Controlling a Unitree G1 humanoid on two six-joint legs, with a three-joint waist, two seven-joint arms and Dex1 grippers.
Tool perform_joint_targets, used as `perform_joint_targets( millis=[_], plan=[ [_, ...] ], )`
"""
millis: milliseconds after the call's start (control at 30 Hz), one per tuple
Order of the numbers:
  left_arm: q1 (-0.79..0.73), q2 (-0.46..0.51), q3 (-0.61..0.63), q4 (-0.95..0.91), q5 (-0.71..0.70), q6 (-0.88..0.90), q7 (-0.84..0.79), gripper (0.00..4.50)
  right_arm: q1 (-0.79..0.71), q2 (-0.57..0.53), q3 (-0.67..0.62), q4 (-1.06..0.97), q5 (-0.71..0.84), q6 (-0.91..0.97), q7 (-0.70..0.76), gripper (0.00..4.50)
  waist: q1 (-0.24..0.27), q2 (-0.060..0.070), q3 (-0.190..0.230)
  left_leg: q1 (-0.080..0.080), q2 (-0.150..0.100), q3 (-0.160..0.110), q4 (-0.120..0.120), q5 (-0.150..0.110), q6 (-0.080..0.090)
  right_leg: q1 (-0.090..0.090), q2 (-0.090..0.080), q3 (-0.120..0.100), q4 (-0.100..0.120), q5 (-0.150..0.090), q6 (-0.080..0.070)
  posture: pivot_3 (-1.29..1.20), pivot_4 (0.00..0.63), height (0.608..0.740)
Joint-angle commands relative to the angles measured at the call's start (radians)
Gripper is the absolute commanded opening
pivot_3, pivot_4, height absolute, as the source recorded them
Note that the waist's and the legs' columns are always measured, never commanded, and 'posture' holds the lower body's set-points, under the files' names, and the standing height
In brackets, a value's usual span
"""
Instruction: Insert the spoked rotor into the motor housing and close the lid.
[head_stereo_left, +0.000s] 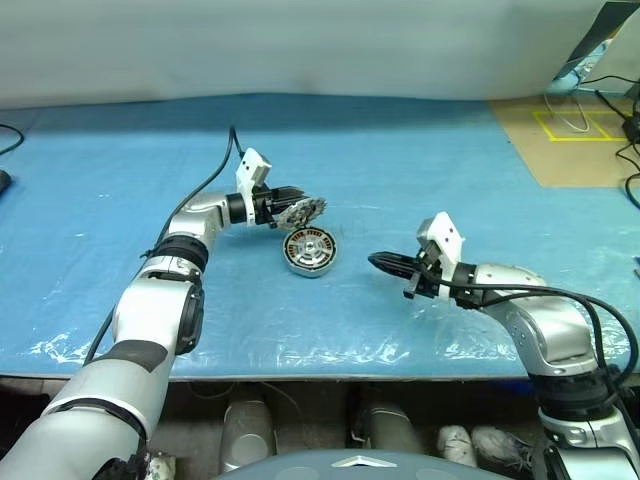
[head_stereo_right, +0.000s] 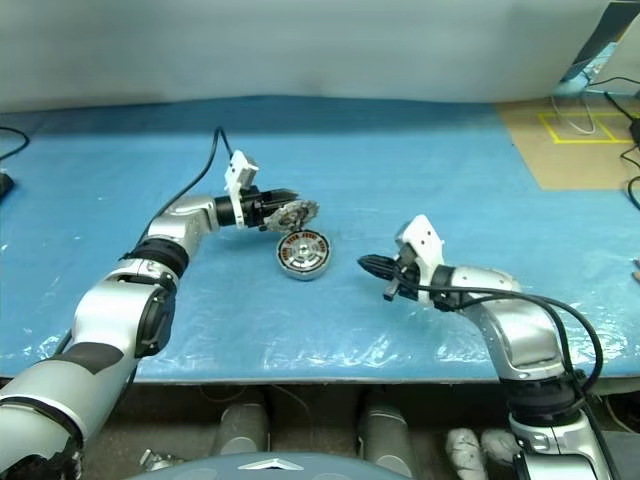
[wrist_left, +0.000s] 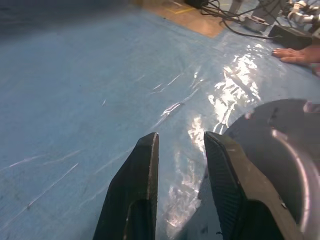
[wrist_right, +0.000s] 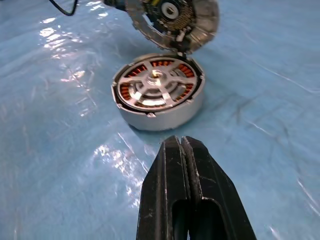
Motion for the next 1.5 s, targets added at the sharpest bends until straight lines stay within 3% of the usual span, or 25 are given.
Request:
perform_joint_targets(
  millis=[33, 367, 700, 867, 1033, 1167, 1367, 1500],
  plan=[
    [-0.026, 0.005, -0.001, -0.037, -0.001, -0.009, -0.105, 1.49, 0.028, 0.0, -0.042, -0.073, 0.029, 0.001, -0.048, 0.0, 0.001, 0.0, 0.0, 0.0, -0.001, 0.0, 0.0, 0.0, 0.0, 0.0, 0.0, 0.0, 0.0, 0.0, 0.0, 0.0, 0.15, 0.74],
    [0.096, -0.038, -0.14, -0.173, 0.086, -0.09, -0.277, 1.49, 0.029, -0.007, -0.041, -0.07, 0.028, -0.018, -0.112, 0.0, 0.001, 0.0, 0.0, 0.0, -0.001, 0.0, -0.003, 0.0, 0.0, 0.0, -0.001, 0.0, -0.002, 0.0, 0.0, 0.0, 0.15, 0.74],
    [0.181, -0.034, -0.198, -0.154, 0.17, -0.254, -0.163, 1.49, -0.016, -0.01, 0.007, -0.033, 0.002, -0.045, -0.116, 0.0, 0.001, 0.001, -0.001, 0.008, -0.001, 0.0, -0.002, 0.0, 0.0, 0.008, -0.001, 0.0, -0.002, 0.0, 0.0, 0.0, 0.15, 0.74],
    [0.124, -0.032, -0.067, -0.288, 0.008, -0.122, -0.136, 1.49, -0.116, 0.027, -0.006, -0.021, 0.055, -0.048, -0.106, 0.0, -0.003, 0.002, 0.0, 0.008, -0.001, 0.0, -0.001, 0.0, 0.0, 0.008, -0.001, 0.0, -0.001, 0.0, 0.0, 0.0, 0.15, 0.74],
    [0.163, 0.045, 0.019, -0.543, -0.134, 0.103, -0.141, 1.49, -0.236, 0.044, 0.074, 0.033, 0.036, -0.057, -0.071, 0.0, -0.006, 0.002, 0.001, 0.003, 0.0, 0.0, -0.003, 0.0, 0.0, 0.003, 0.0, 0.0, -0.001, 0.0, 0.0, 0.0, 0.15, 0.74],
    [0.323, 0.151, 0.004, -0.73, -0.147, 0.169, -0.164, 1.46, -0.319, 0.083, 0.17, 0.158, -0.024, -0.13, -0.031, 0.78, -0.02, 0.005, 0.0, 0.004, 0.0, 0.0, -0.007, 0.0, -0.001, 0.003, 0.0, -0.001, -0.002, 0.0, -0.001, 0.0, 0.15, 0.74],
    [0.577, 0.249, 0.043, -1.027, -0.216, 0.314, -0.094, 1.46, -0.421, 0.141, 0.322, 0.382, -0.183, -0.313, 0.003, 2.89, -0.03, 0.005, 0.001, -0.004, 0.001, 0.001, -0.005, 0.0, -0.001, -0.008, 0.0, -0.003, 0.001, 0.0, 0.001, 0.0, 0.15, 0.74],
    [0.68, 0.279, 0.062, -1.169, -0.263, 0.384, -0.042, 1.46, -0.451, 0.167, 0.361, 0.444, -0.193, -0.351, 0.085, 4.3, -0.026, 0.005, 0.002, -0.003, 0.002, 0.001, -0.003, 0.0, -0.001, -0.007, 0.0, -0.003, 0.003, -0.001, -0.001, 0.0, 0.15, 0.74]
  ],
)
